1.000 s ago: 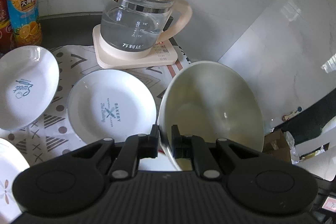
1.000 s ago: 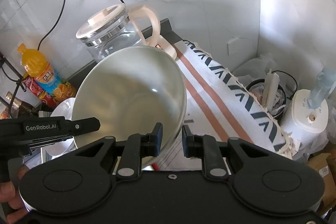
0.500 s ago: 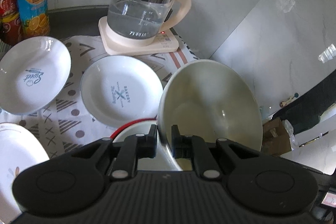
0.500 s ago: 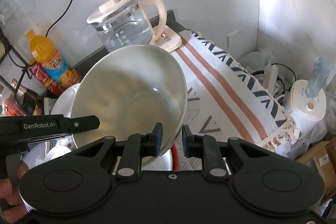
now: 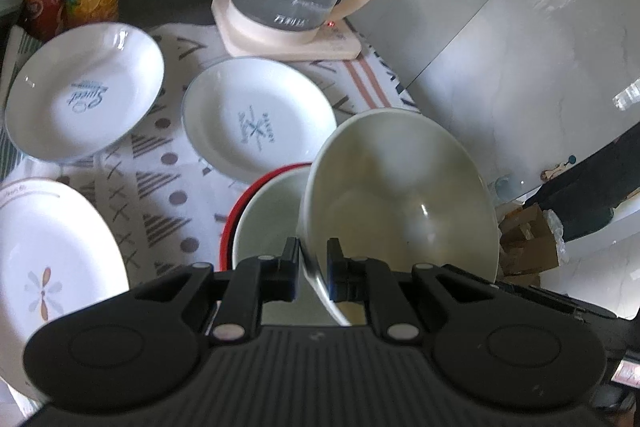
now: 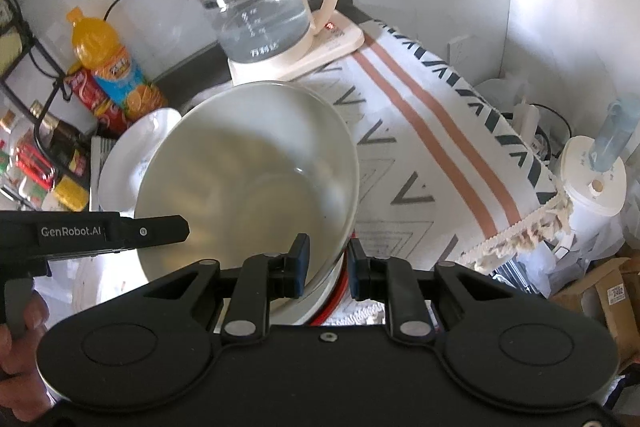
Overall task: Organize plates and bowls
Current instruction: 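Carry the smaller white bowl with both grippers and lower it onto the stacked bowls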
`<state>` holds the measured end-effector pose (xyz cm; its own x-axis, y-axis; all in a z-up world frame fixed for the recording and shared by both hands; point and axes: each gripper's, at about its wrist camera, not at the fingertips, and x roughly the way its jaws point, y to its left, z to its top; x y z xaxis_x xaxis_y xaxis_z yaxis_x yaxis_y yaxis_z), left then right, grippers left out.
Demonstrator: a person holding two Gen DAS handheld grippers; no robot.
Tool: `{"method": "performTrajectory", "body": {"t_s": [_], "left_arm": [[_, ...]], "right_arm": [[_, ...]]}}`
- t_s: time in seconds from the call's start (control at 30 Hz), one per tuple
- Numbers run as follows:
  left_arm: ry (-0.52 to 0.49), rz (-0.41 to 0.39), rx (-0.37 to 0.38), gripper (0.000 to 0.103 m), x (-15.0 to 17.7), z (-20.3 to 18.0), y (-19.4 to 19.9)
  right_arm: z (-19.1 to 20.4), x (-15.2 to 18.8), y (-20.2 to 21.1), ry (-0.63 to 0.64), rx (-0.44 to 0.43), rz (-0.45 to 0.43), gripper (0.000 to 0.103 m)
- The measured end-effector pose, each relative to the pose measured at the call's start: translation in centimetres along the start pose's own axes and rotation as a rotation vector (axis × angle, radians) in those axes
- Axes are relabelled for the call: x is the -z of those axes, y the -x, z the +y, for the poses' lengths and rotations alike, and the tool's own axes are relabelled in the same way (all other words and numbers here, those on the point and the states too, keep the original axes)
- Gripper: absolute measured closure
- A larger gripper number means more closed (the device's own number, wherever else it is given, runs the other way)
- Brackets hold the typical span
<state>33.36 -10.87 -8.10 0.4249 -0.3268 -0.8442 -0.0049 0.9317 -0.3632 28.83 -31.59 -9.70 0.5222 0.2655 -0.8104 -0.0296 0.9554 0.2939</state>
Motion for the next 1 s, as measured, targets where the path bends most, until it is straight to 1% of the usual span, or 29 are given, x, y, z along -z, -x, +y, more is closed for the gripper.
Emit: {"method": "performTrajectory", "body": {"t_s": [0.1,0.17,0.33,0.43,0.6,0.7,0.77,0.83,1.0], "left_arm": [[0.009,0.017,-0.004,0.093,0.4,0.2,-0.2],[0.01,0.024,-0.008,0.091,0.5,0.3,-0.4],[0.019,0.05,-0.047,0.09,0.5,0.4,-1.0],[0.011,0.054,-0.058,0.09,0.5,0.5,-1.1],[0.044,0.067,-0.064,0.09,0.6,1.5,-1.2],[0.065,0.076,-0.066,0.09,0.7,2.0,-1.3],[0.067,0.064,-0.072,0.082,0.6,2.1,-1.1],[0.071,0.062,-0.06,0.08,0.4,2.3,-1.0],[0.074,0.051,-0.055,0.078,0.0,2.4,-0.9]], "right_arm": [[0.1,0.4,-0.3,0.009,0.004,0.022,0.083],[0.1,0.6,-0.5,0.016,0.005,0.034,0.083],[0.6,0.6,-1.2,0.033,0.003,0.058,0.082],[0.8,0.7,-1.6,0.044,0.005,0.07,0.082],[0.9,0.8,-2.4,0.037,-0.001,0.093,0.082],[1.2,0.7,-2.5,0.058,0.013,0.082,0.082],[1.1,0.3,-2.6,0.063,0.014,0.081,0.084],[1.1,0.1,-2.7,0.058,0.009,0.089,0.084],[1.1,0.0,-2.7,0.057,0.012,0.084,0.084]]}}
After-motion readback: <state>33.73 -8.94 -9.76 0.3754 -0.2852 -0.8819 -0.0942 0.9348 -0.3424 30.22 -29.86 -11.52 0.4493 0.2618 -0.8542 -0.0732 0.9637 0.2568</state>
